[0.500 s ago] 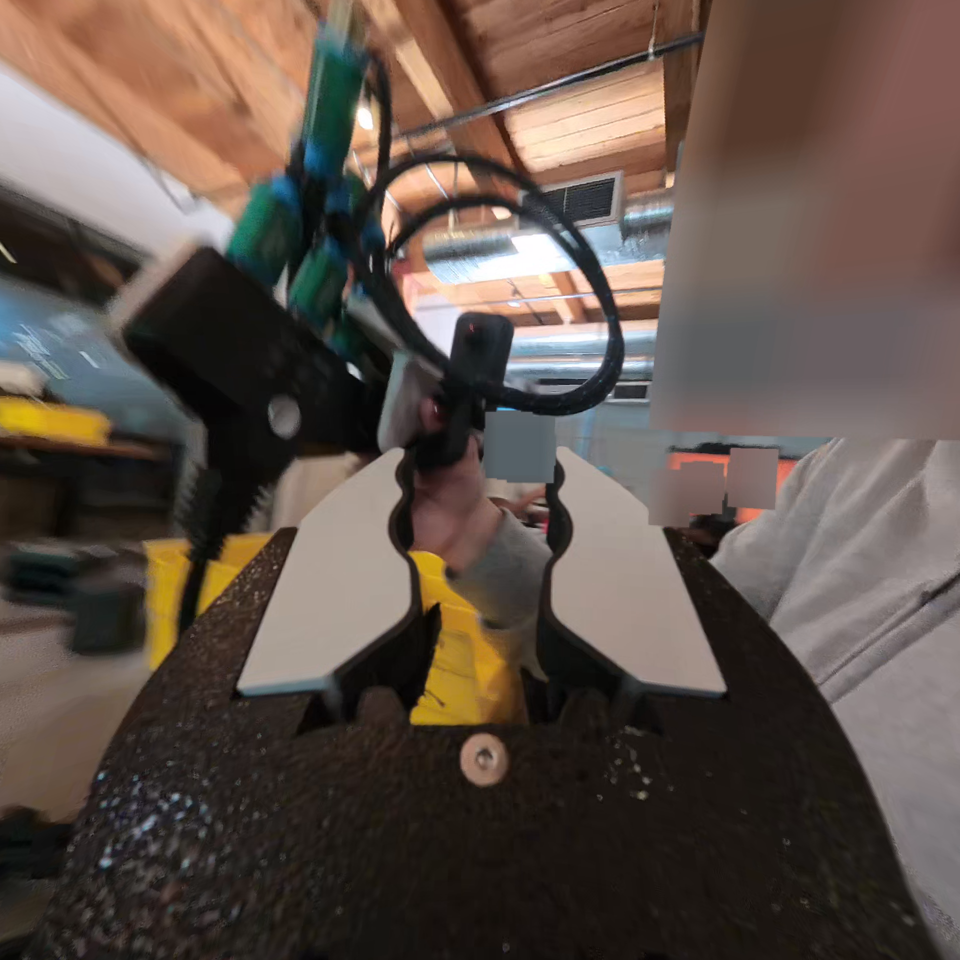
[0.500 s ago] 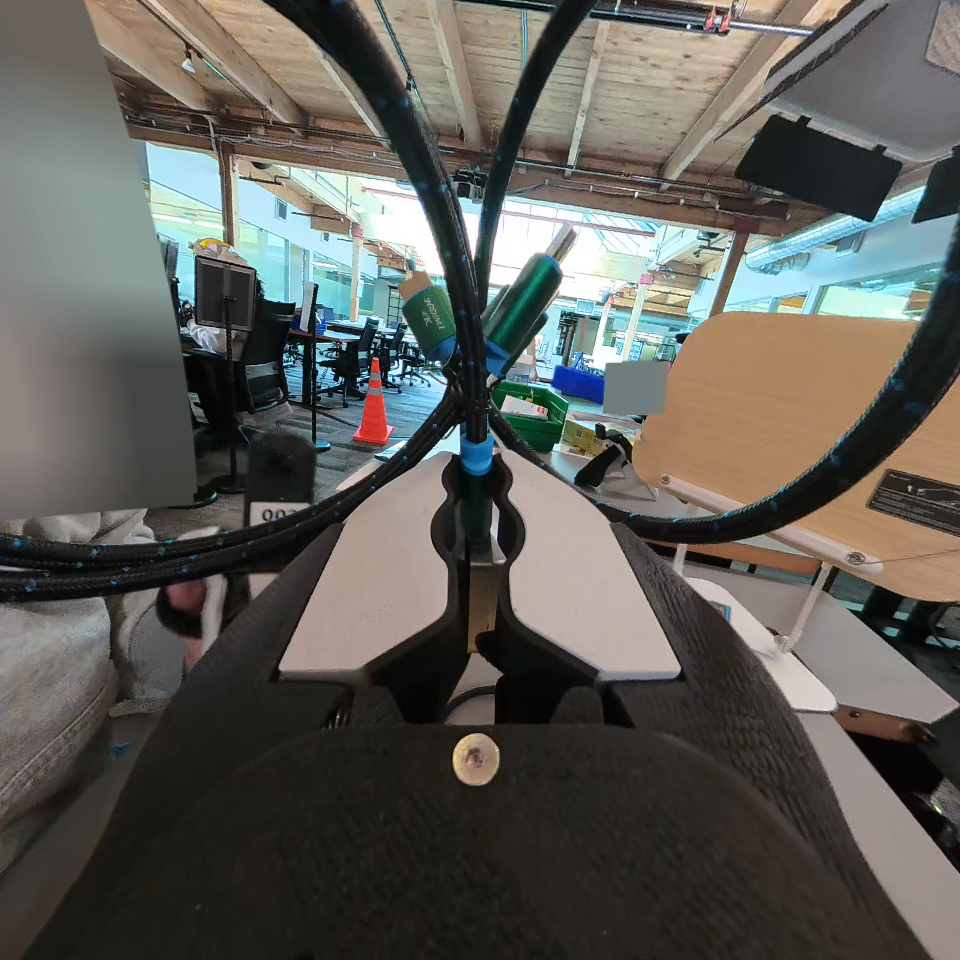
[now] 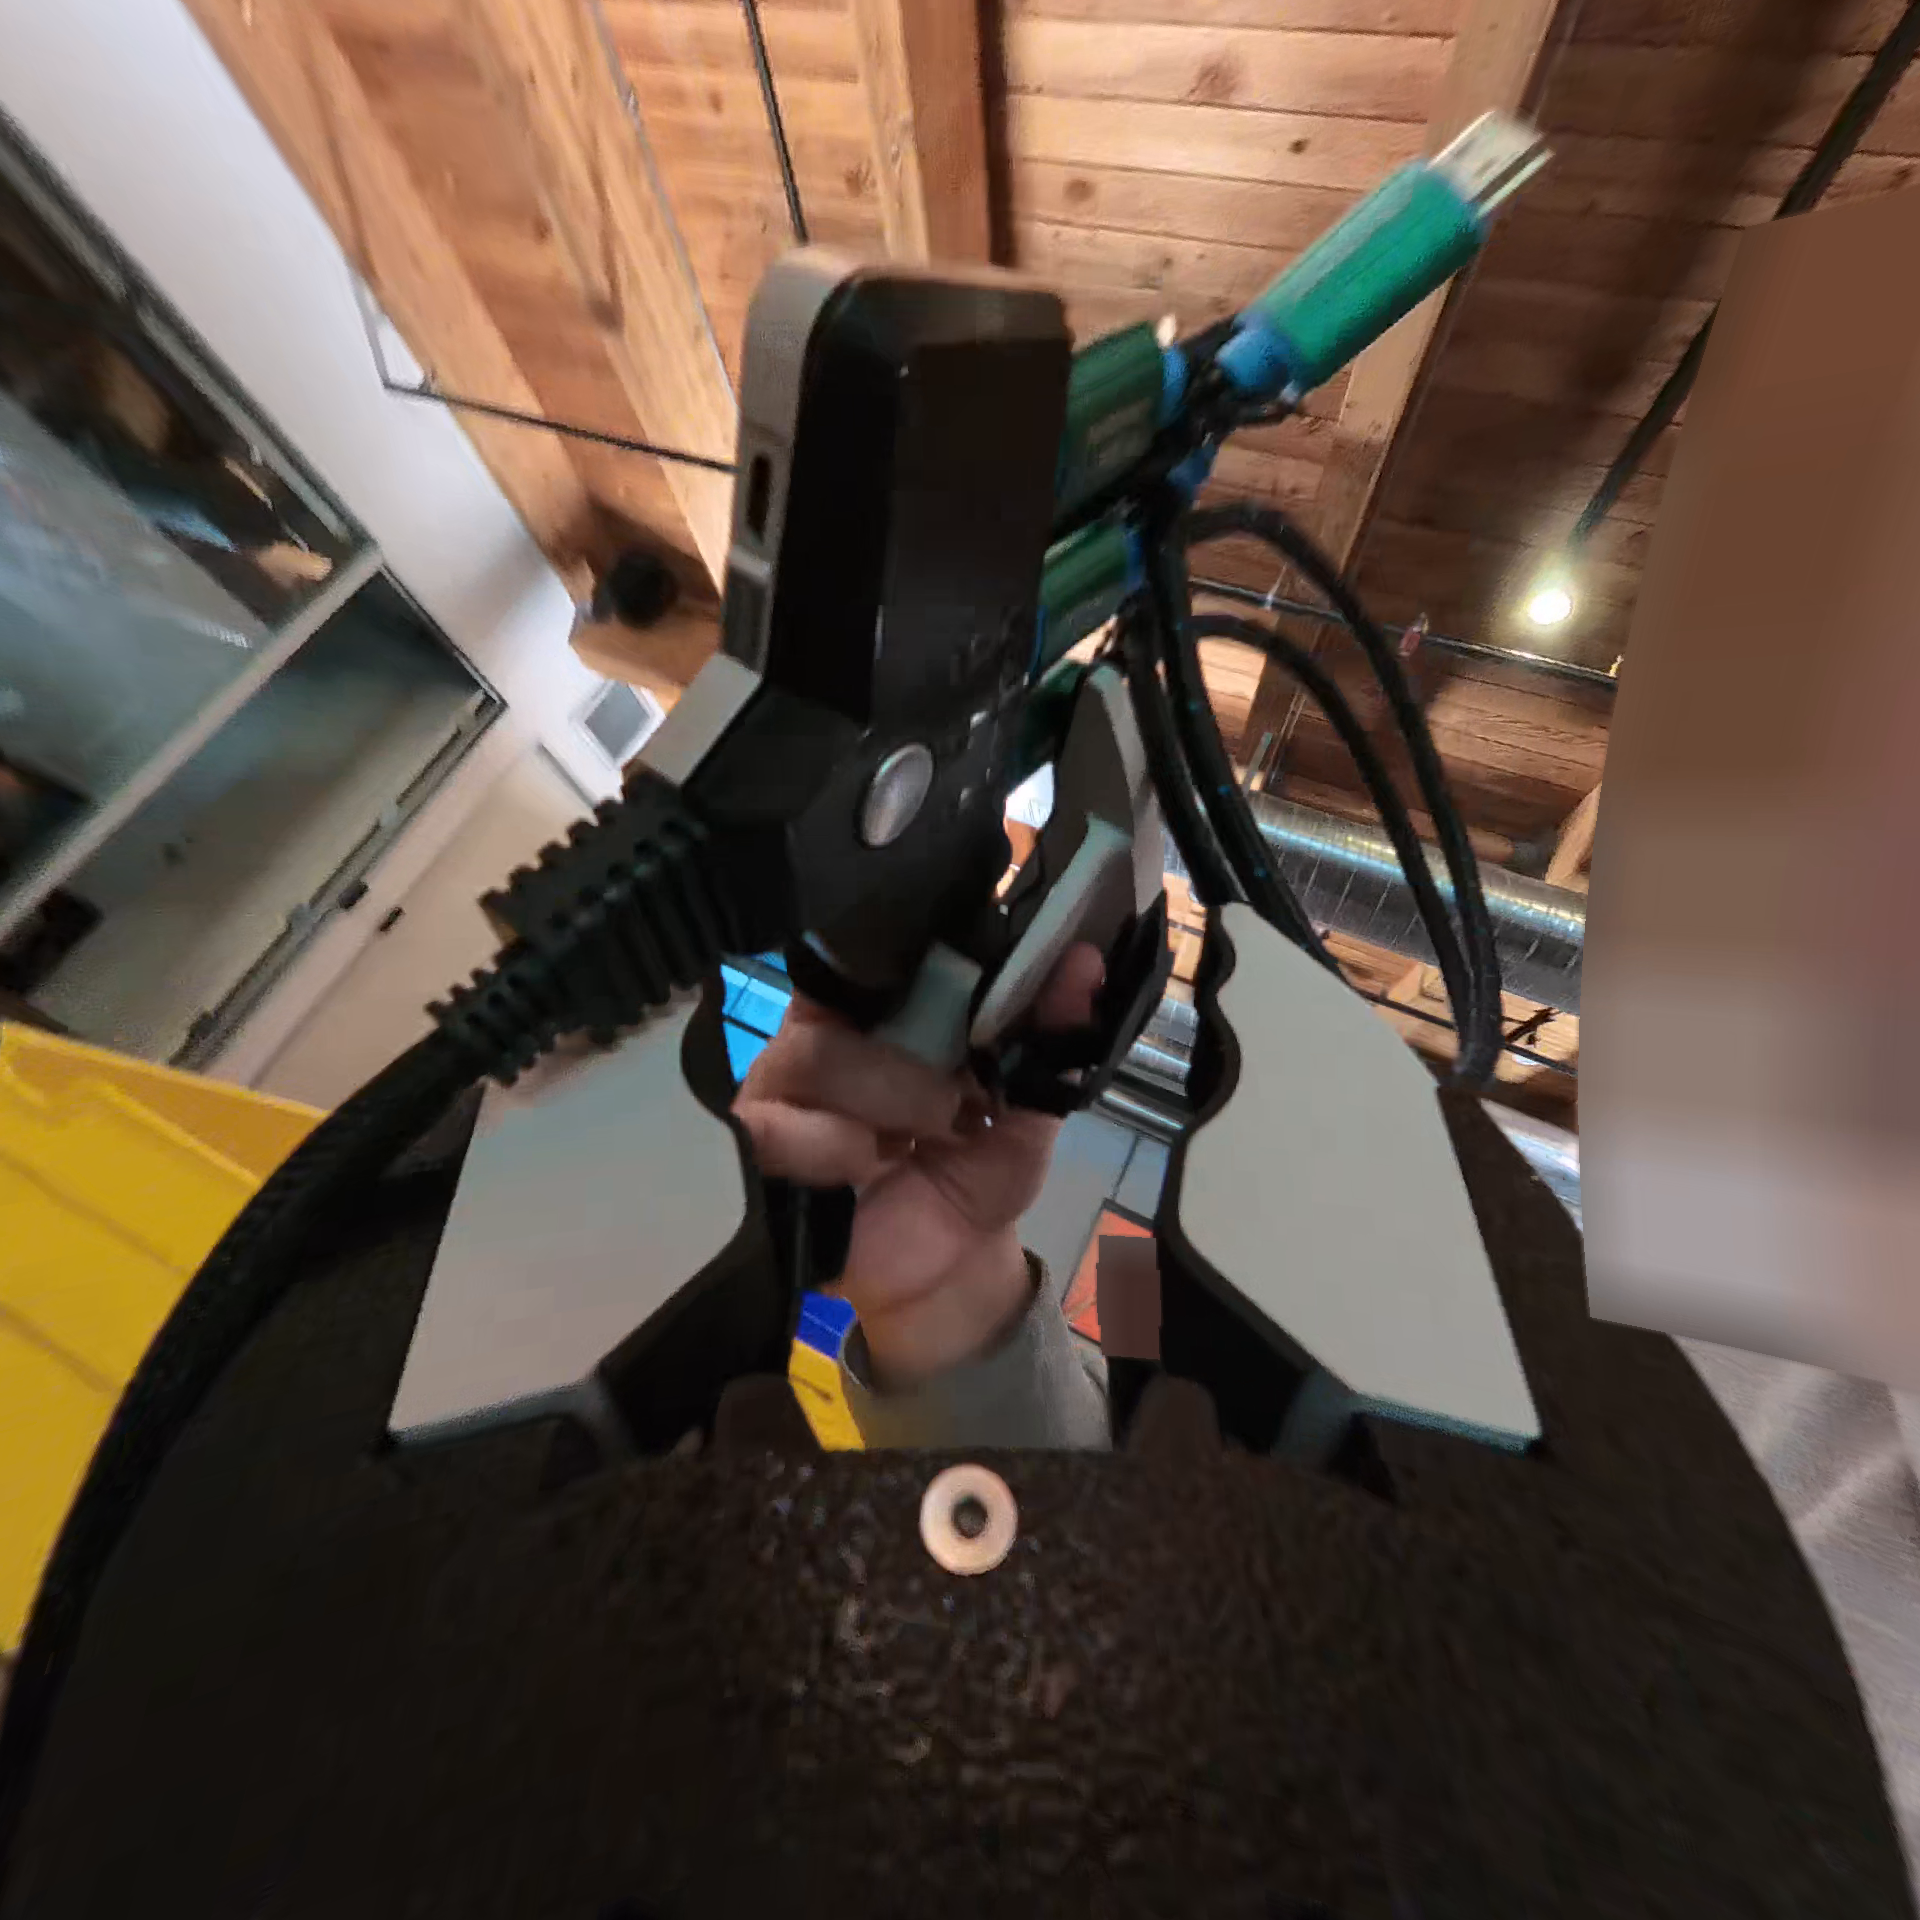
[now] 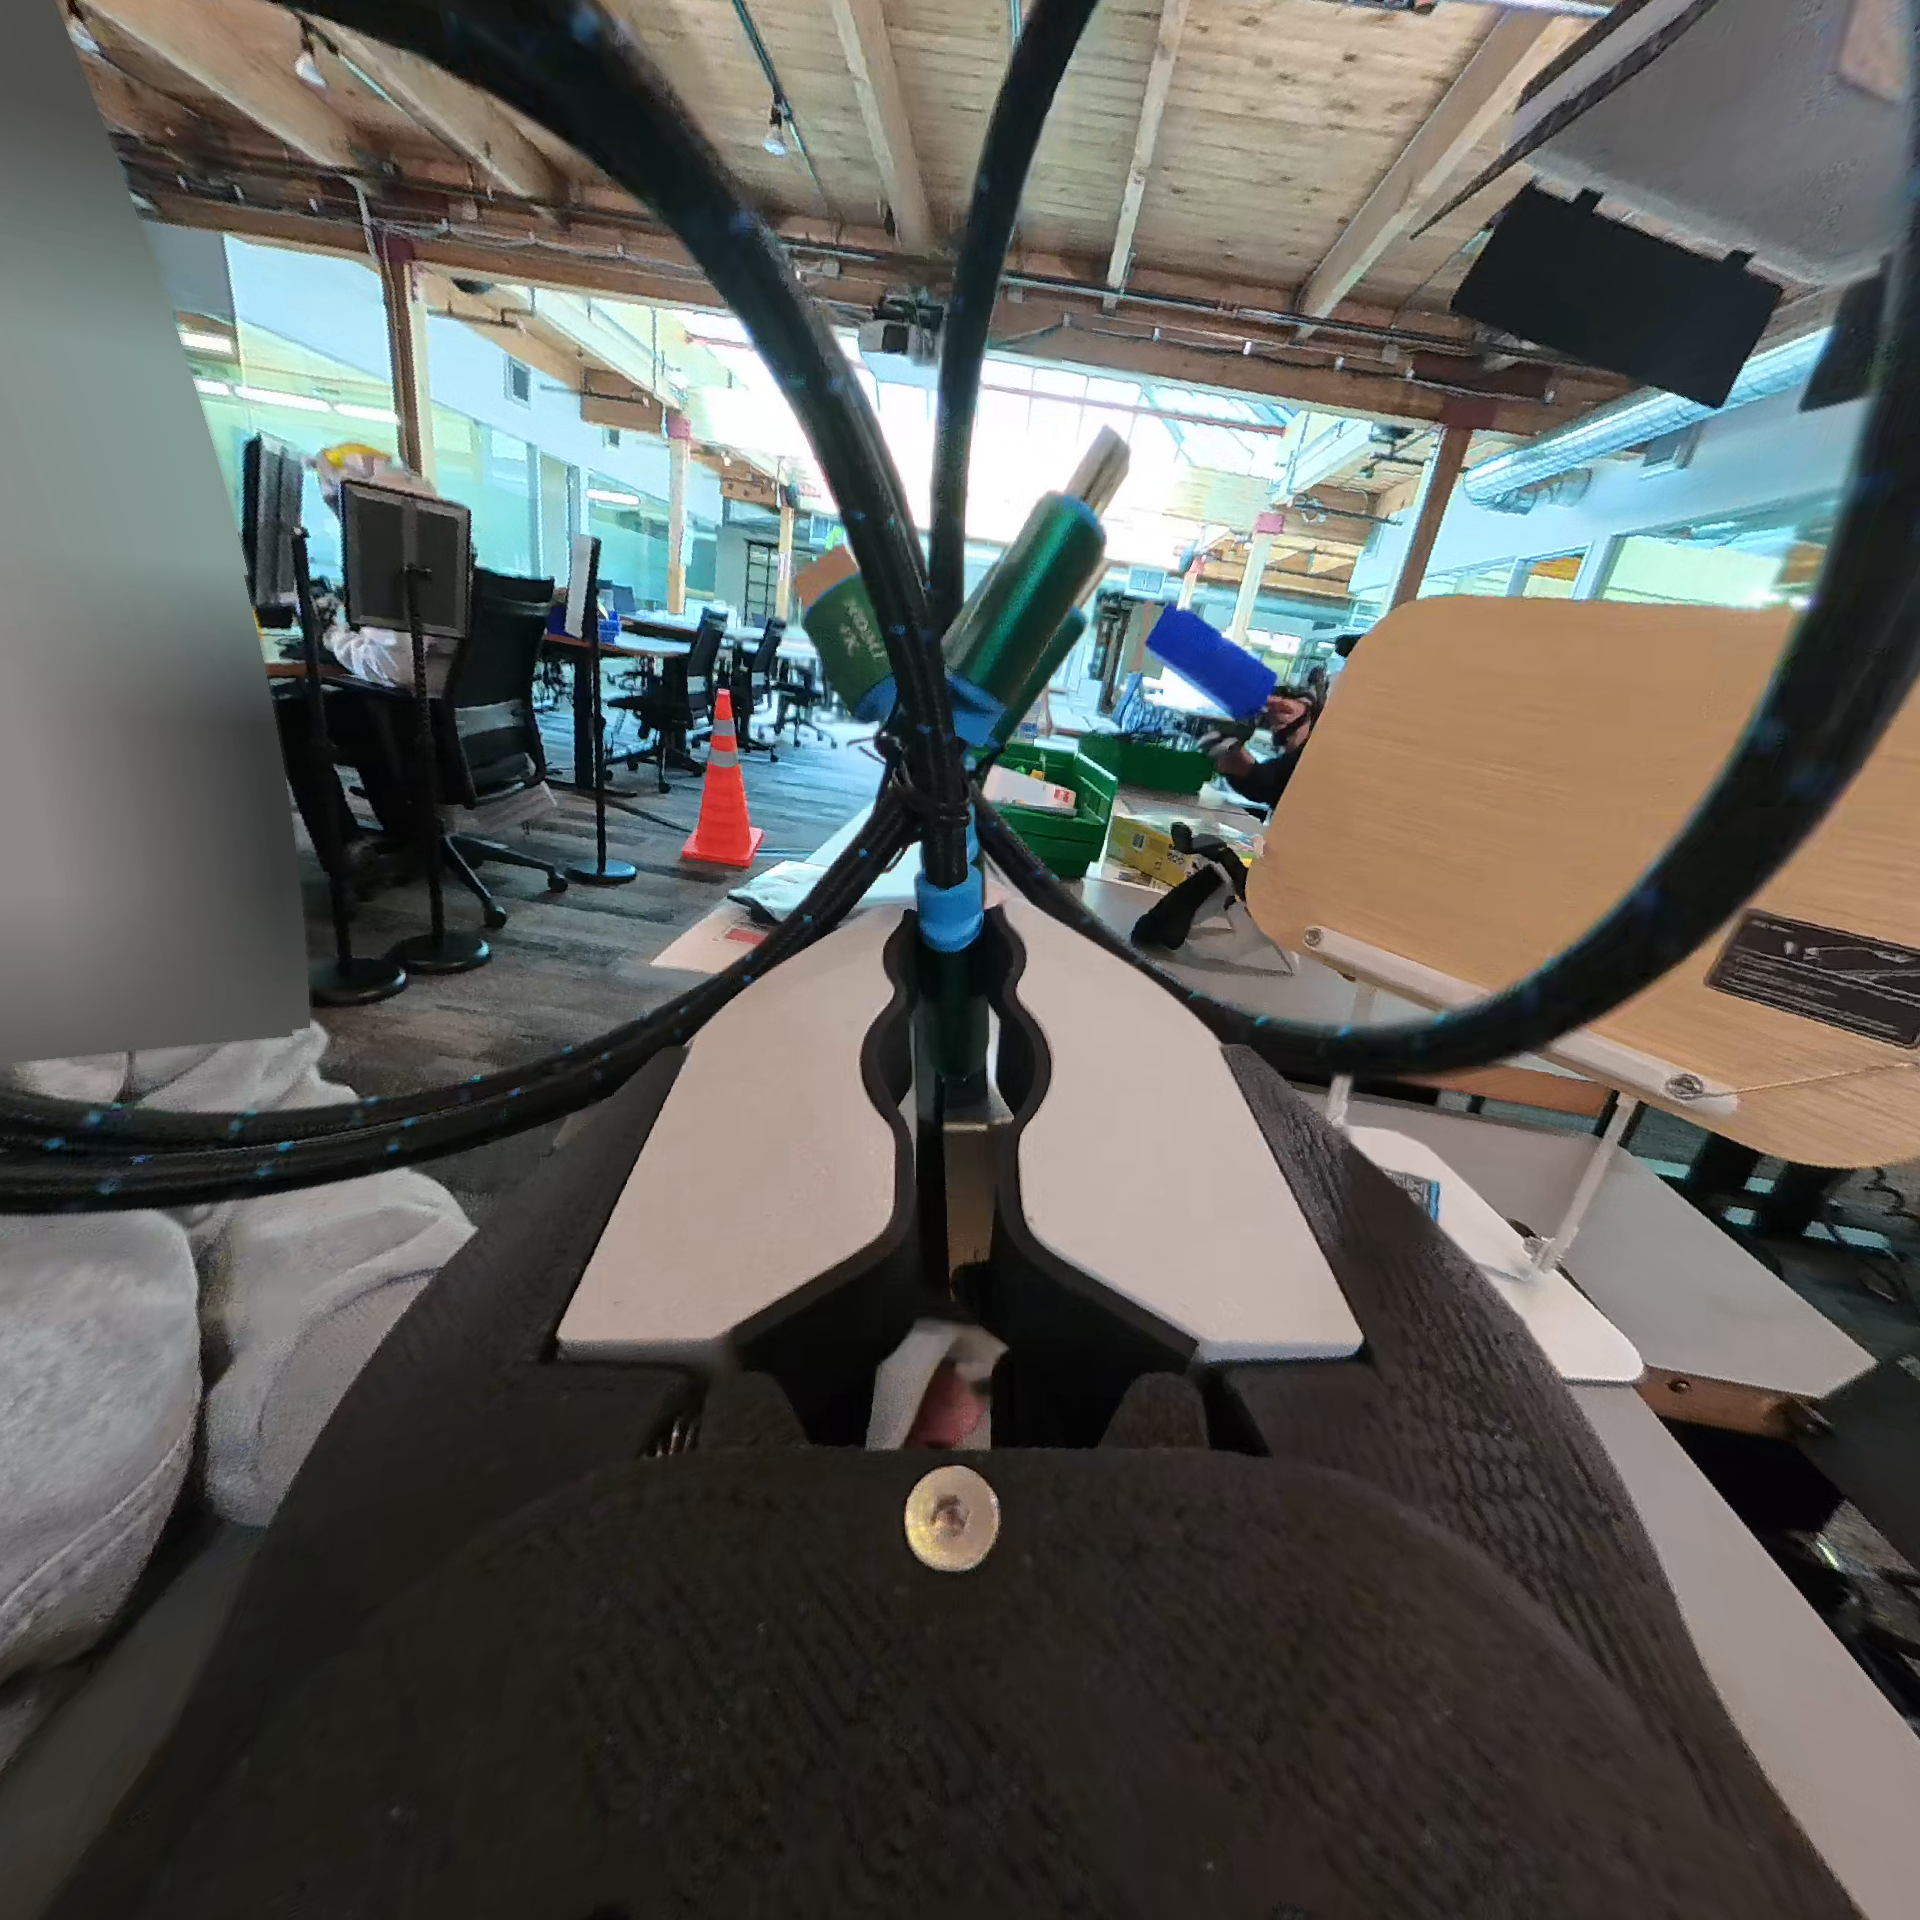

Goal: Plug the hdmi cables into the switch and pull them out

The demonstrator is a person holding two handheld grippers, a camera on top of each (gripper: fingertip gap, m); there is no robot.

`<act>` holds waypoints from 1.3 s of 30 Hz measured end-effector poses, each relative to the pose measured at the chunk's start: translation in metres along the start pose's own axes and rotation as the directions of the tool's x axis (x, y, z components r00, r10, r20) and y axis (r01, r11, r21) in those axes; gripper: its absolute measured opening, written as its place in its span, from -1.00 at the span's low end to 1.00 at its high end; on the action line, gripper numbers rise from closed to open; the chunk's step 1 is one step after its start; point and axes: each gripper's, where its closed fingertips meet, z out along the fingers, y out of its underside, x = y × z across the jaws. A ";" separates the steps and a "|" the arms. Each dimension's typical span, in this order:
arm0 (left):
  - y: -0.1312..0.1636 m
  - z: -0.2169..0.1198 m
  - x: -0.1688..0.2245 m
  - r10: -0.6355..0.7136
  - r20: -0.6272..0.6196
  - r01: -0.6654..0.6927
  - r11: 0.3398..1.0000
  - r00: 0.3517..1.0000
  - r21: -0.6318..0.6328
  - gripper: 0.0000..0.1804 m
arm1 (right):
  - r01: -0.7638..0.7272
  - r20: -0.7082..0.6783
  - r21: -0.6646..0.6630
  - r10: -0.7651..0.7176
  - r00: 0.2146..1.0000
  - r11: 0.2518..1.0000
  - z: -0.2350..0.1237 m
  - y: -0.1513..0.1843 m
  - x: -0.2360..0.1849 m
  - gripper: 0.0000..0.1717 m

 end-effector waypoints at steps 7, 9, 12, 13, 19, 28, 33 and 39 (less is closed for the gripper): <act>-0.045 0.011 0.012 0.146 -0.037 -0.140 0.982 0.989 0.125 -0.12 | -0.080 -0.021 0.117 0.083 0.996 0.990 -0.007 -0.015 0.009 -0.88; -0.056 0.016 0.022 0.182 -0.073 -0.168 0.971 0.981 0.168 -0.14 | -0.118 -0.003 0.154 0.120 0.993 0.981 -0.009 -0.019 0.010 -0.88; -0.066 0.025 0.031 0.257 -0.078 -0.237 0.951 0.963 0.197 -0.21 | -0.176 0.036 0.205 0.172 0.984 0.963 -0.011 -0.024 0.009 -0.88; -0.069 0.028 0.032 0.279 -0.076 -0.259 0.945 0.957 0.198 -0.24 | -0.185 0.045 0.218 0.179 0.983 0.958 -0.011 -0.025 0.008 -0.88; -0.070 0.048 0.042 0.366 -0.097 -0.351 0.925 0.926 0.143 -0.48 | -0.216 0.124 0.282 0.188 0.974 0.935 -0.019 -0.039 0.000 -0.87; -0.057 0.057 0.052 0.412 -0.127 -0.405 0.911 0.902 0.081 -0.59 | -0.170 0.202 0.294 0.113 0.973 0.940 -0.023 -0.046 -0.018 -0.86; -0.060 0.053 0.056 0.413 -0.134 -0.406 0.911 0.901 0.073 -0.67 | -0.165 0.210 0.284 0.107 0.972 0.944 -0.019 -0.041 -0.020 -0.86; -0.060 0.049 0.057 0.579 -0.101 -0.585 0.810 0.809 -0.038 -0.71 | -0.105 0.157 0.083 0.091 0.983 0.991 -0.019 -0.017 -0.013 -0.81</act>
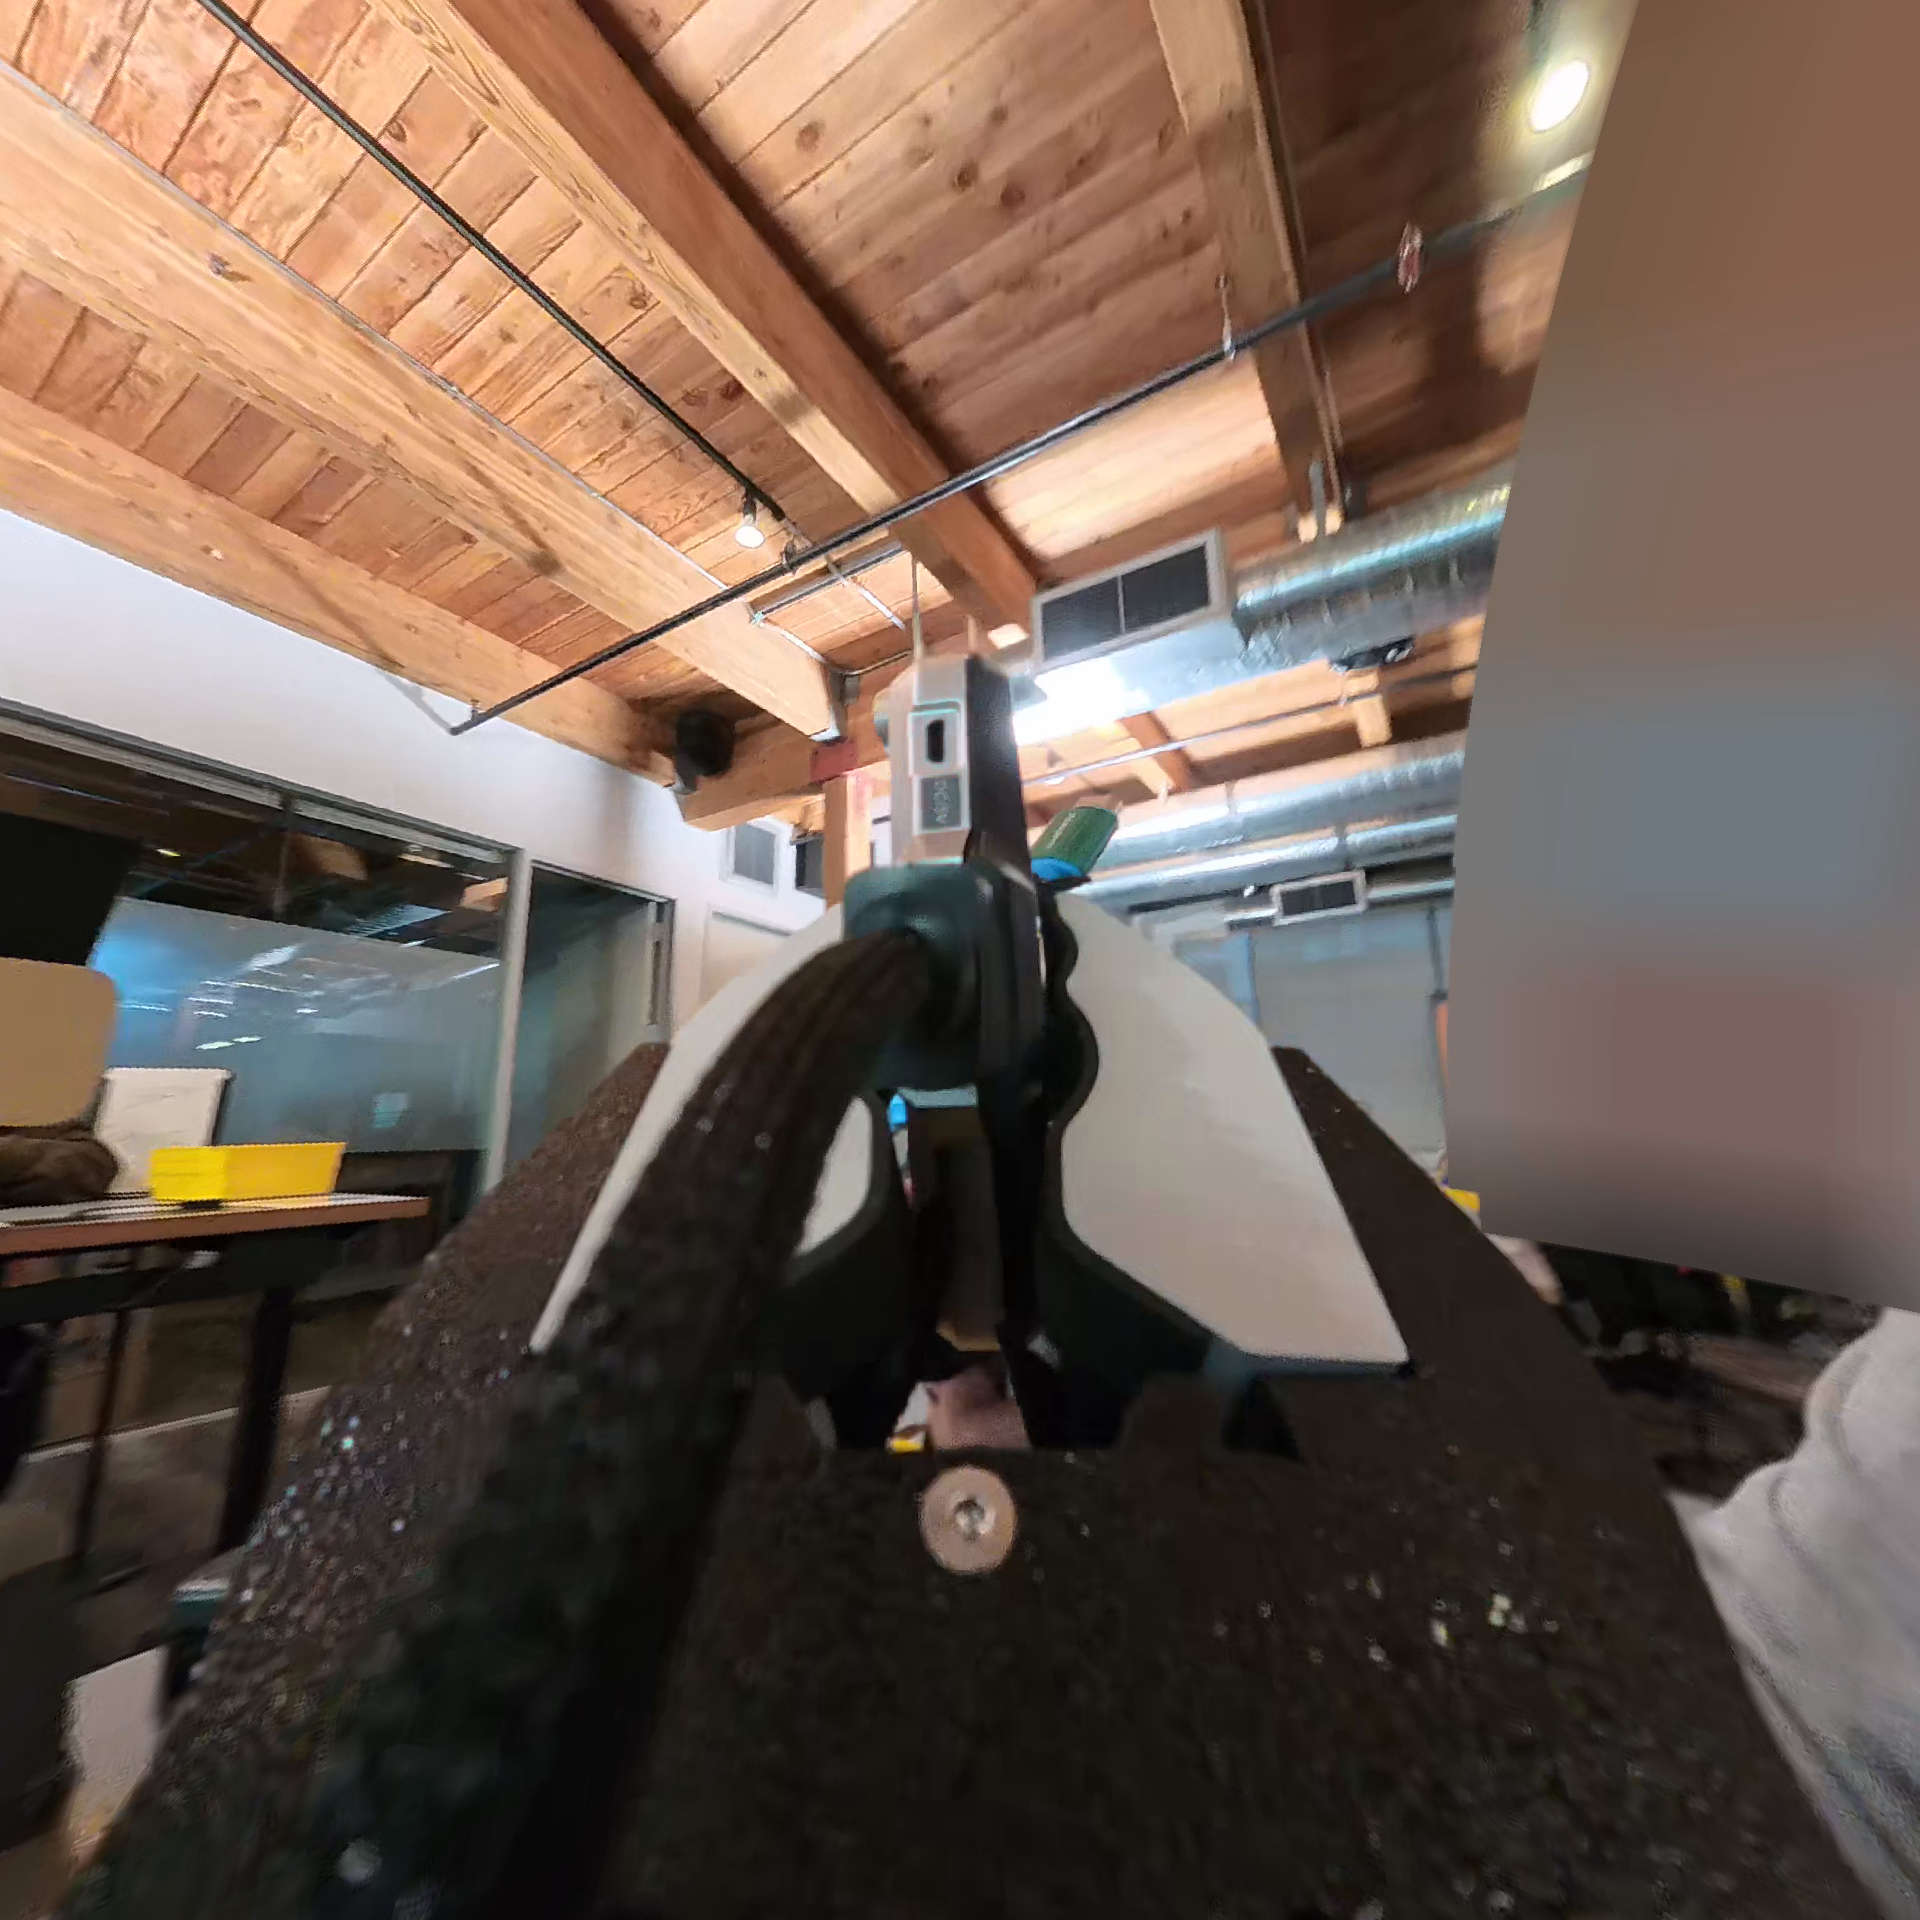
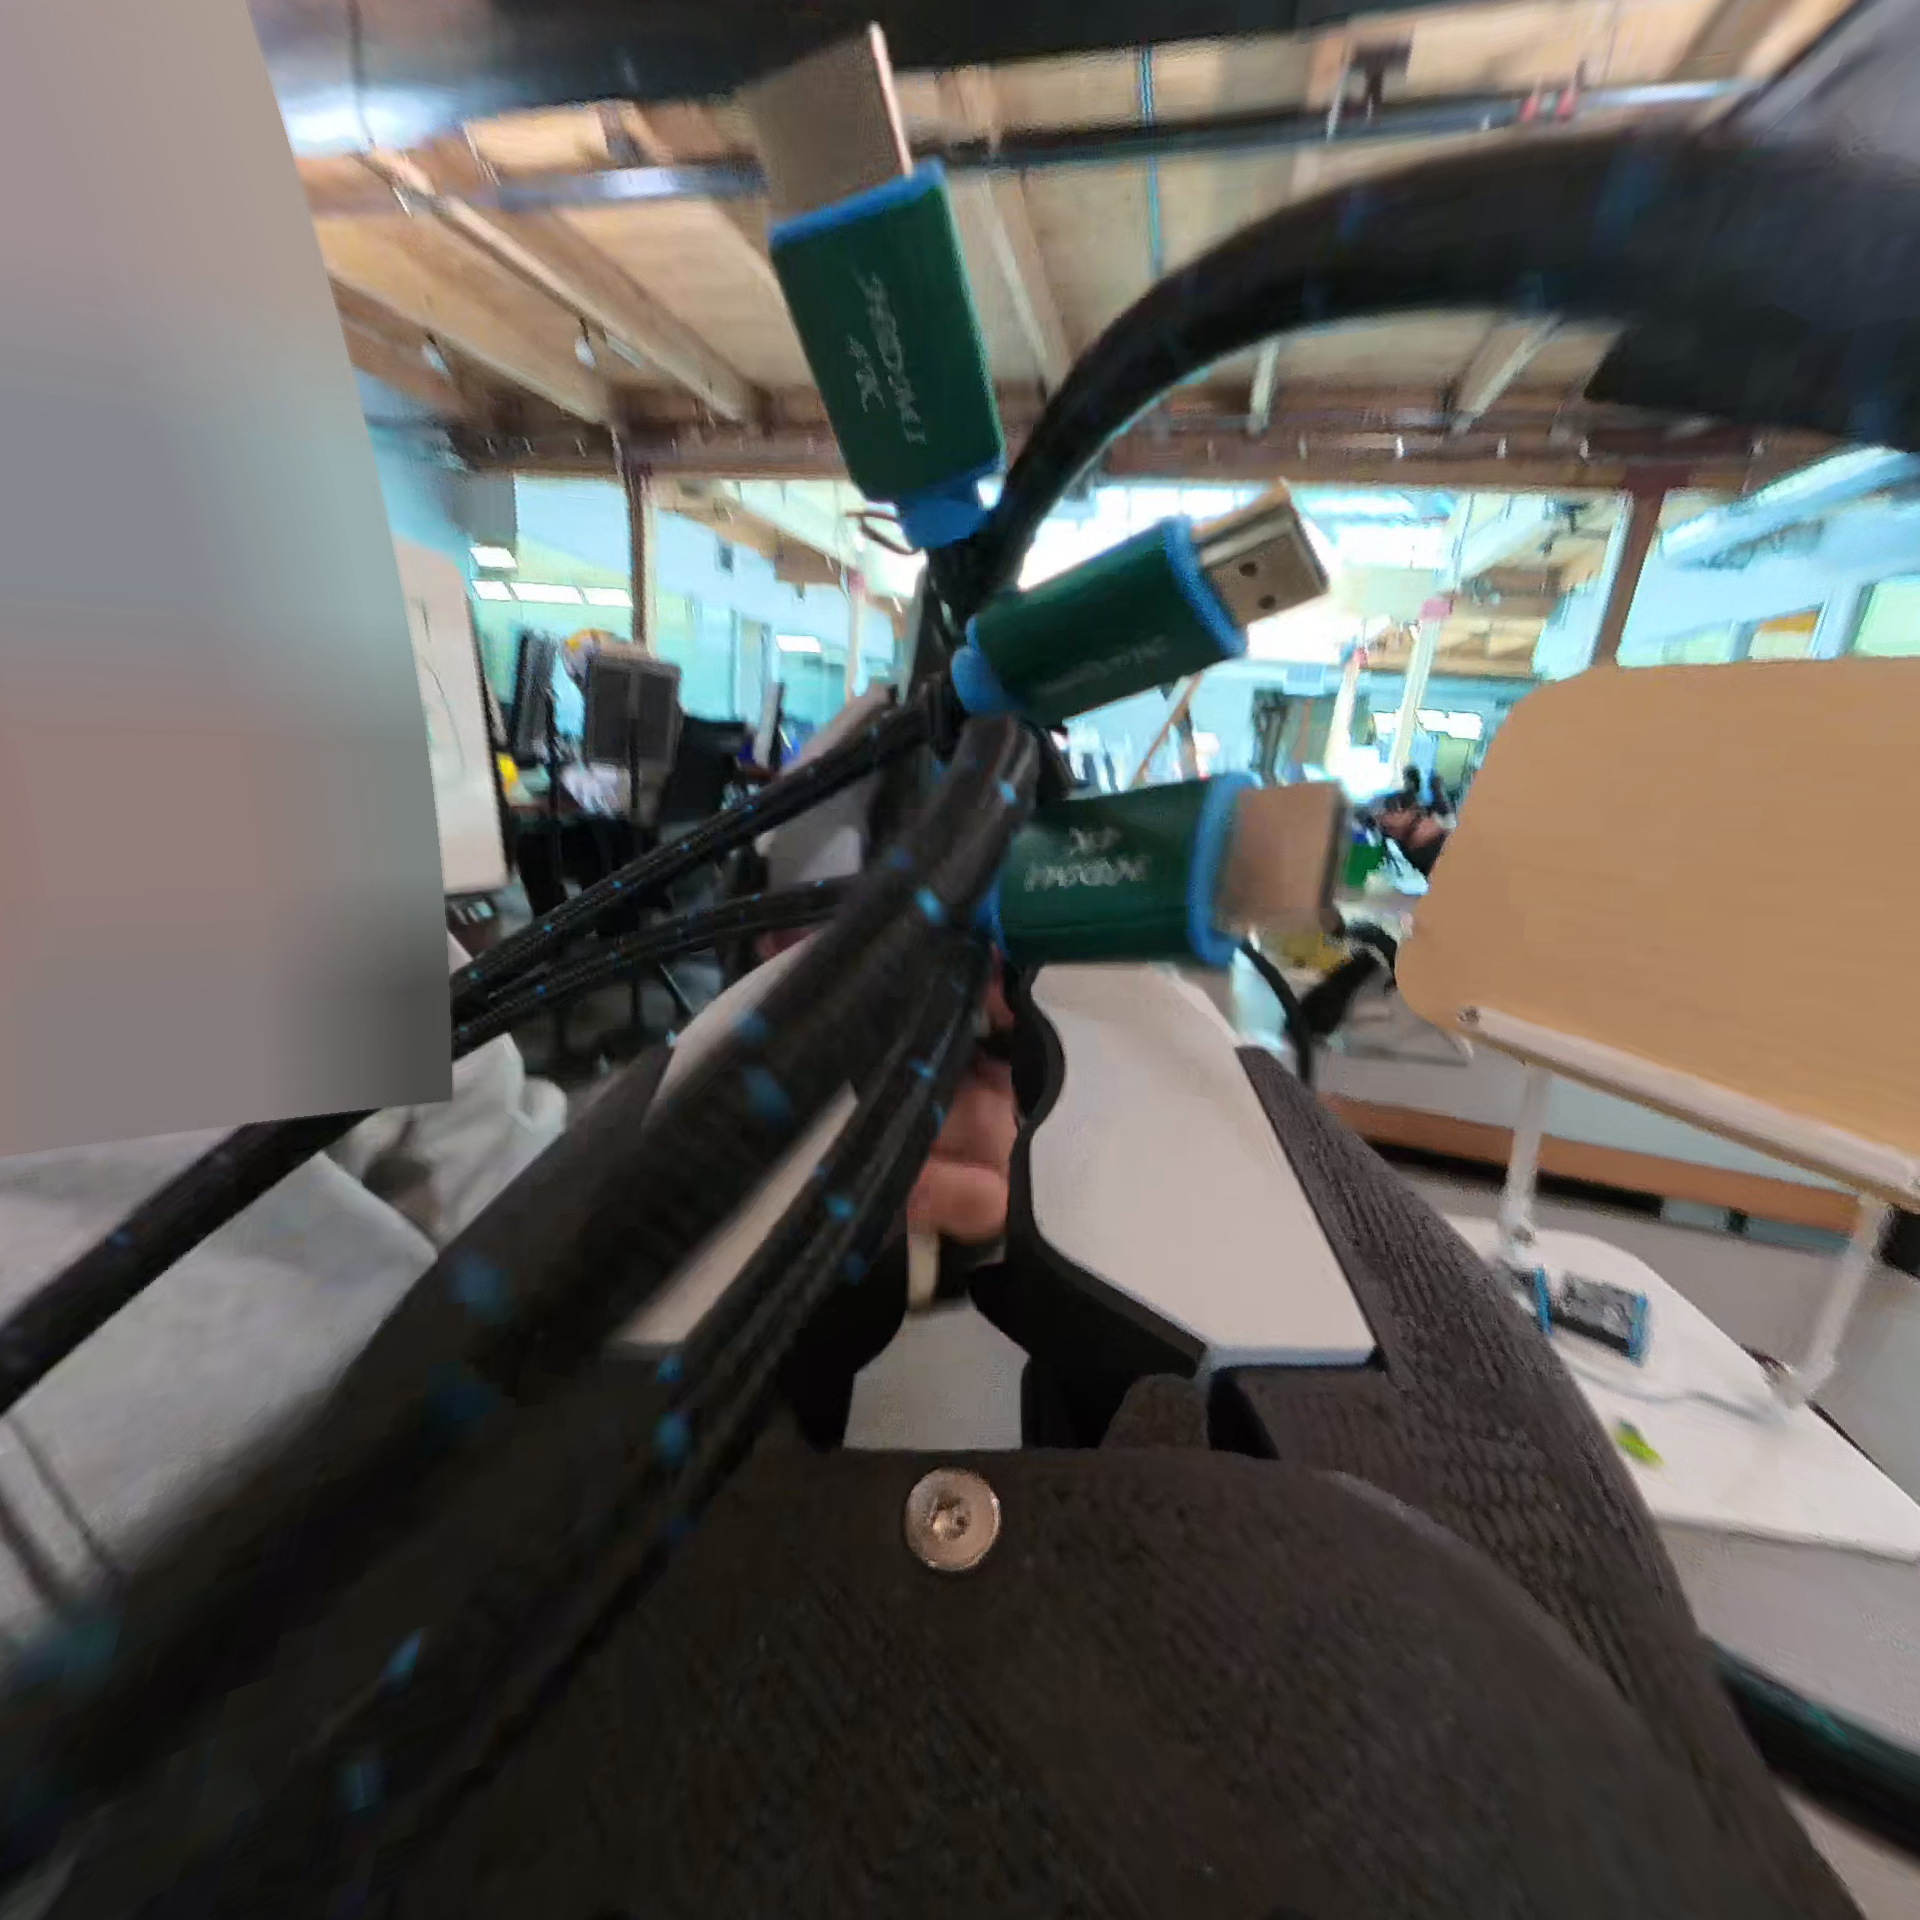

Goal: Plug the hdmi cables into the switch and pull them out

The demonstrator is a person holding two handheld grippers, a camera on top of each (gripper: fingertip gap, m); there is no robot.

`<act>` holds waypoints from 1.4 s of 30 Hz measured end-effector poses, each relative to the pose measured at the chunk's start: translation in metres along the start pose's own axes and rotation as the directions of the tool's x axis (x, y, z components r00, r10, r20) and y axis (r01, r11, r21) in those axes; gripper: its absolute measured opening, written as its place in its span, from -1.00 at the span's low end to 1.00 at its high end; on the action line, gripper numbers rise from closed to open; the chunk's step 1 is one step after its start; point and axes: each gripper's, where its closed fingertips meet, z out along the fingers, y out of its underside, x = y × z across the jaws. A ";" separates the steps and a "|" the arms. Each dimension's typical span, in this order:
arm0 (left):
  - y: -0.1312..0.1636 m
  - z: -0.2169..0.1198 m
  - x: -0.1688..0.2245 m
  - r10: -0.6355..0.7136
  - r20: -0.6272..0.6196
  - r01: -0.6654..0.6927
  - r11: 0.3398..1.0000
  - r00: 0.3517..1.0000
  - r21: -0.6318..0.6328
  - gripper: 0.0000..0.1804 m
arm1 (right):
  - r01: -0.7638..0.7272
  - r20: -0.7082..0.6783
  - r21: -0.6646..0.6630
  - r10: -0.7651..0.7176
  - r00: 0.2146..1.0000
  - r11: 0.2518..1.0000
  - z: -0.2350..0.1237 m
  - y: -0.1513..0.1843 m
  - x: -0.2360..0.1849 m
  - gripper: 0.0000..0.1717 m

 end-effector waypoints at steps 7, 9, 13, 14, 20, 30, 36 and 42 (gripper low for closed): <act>-0.019 -0.023 -0.019 0.098 0.058 -0.094 0.994 0.994 -0.059 -0.70 | 0.013 -0.161 -0.374 -0.079 0.984 0.927 -0.051 0.038 0.030 -0.45; -0.023 -0.030 -0.029 0.092 0.104 -0.087 0.994 0.990 -0.060 -0.70 | 0.002 -0.207 -0.400 -0.092 0.974 0.916 -0.063 0.038 0.036 -0.44; -0.025 -0.033 -0.032 0.041 0.108 -0.038 0.999 0.993 -0.031 -0.70 | -0.012 -0.198 -0.403 -0.075 0.977 0.915 -0.063 0.035 0.032 -0.44; -0.024 -0.033 -0.033 0.047 0.112 -0.043 0.998 0.993 -0.040 -0.70 | 0.009 -0.219 -0.428 -0.113 0.969 0.904 -0.063 0.036 0.035 -0.44; -0.032 -0.033 -0.041 -0.081 0.179 0.069 0.995 0.981 0.073 -0.72 | 0.034 -0.224 -0.553 -0.188 0.956 0.832 -0.060 0.047 0.031 -0.55; -0.021 -0.009 -0.025 -0.241 0.125 0.214 0.957 0.963 0.195 -0.71 | -0.233 -0.073 0.019 0.234 0.970 0.972 0.028 0.002 0.005 -0.70; -0.016 -0.005 -0.020 -0.217 0.132 0.192 0.966 0.967 0.175 -0.71 | -0.347 -0.002 0.163 0.352 0.936 0.924 0.031 -0.010 0.004 -0.77; -0.018 -0.008 -0.020 -0.218 0.149 0.184 0.959 0.965 0.214 -0.72 | -0.408 0.052 0.286 0.411 0.910 0.867 0.030 -0.019 0.006 -0.82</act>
